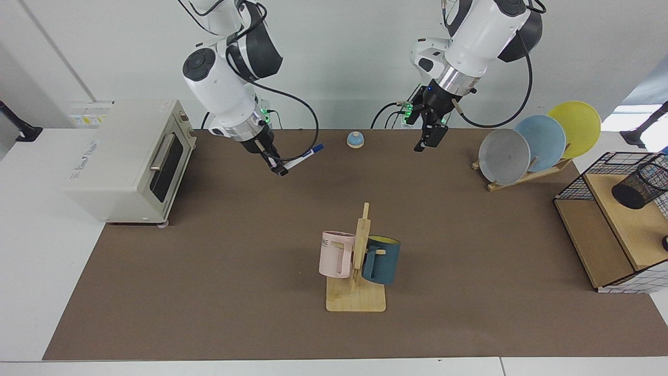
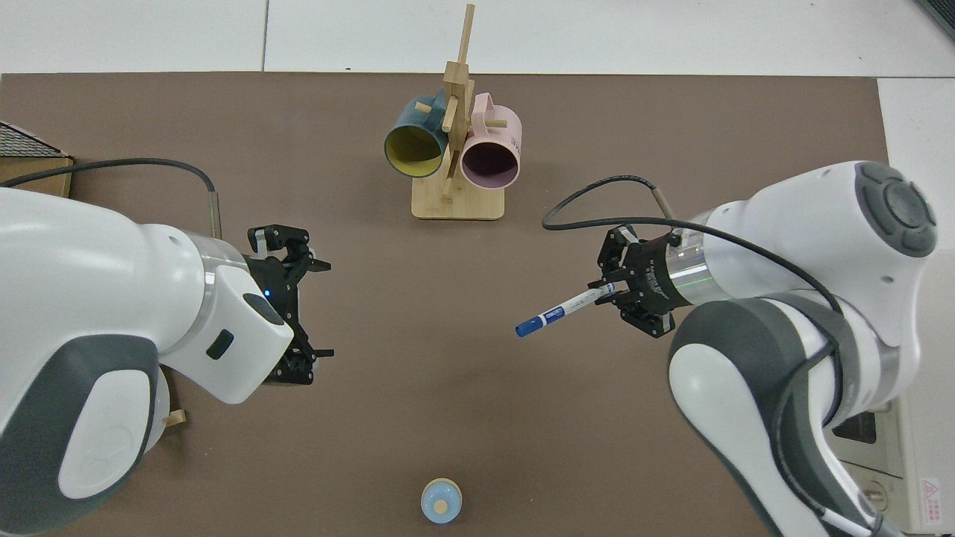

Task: Put markers into pen holder
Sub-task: 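Carry the marker toward the middle with the right gripper while the left gripper approaches, then close the left gripper on the marker held by the right gripper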

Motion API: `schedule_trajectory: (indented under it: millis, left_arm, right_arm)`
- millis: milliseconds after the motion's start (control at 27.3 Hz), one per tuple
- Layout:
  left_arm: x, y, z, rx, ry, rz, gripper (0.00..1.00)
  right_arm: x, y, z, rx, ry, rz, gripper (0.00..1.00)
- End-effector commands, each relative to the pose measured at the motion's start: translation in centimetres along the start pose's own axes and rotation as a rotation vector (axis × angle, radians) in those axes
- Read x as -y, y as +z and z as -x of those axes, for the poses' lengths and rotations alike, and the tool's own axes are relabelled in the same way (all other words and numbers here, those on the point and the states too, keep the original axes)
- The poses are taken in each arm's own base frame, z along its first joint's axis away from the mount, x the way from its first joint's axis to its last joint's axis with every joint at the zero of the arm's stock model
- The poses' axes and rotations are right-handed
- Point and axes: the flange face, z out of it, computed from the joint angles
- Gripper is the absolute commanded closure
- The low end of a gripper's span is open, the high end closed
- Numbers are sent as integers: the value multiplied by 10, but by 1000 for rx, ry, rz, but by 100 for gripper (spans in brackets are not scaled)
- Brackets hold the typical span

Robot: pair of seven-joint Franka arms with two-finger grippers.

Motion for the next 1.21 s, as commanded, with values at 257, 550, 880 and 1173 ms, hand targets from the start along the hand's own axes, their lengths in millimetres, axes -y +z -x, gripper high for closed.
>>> schedule_trajectory:
  millis: [257, 550, 880, 1173]
  left_arm:
    - [-18, 8, -26, -71, 25, -22, 2]
    - [-27, 23, -56, -76, -10, -38, 2]
    - [-41, 42, -79, -80, -9, -55, 14]
    - [-46, 44, -87, -81, -22, -59, 90]
  right_arm:
    - [10, 6, 81, 115, 185, -51, 100]
    - [8, 7, 104, 118, 201, -61, 100]
    - [6, 10, 118, 121, 207, -53, 100]
    - [4, 12, 125, 122, 194, -49, 100]
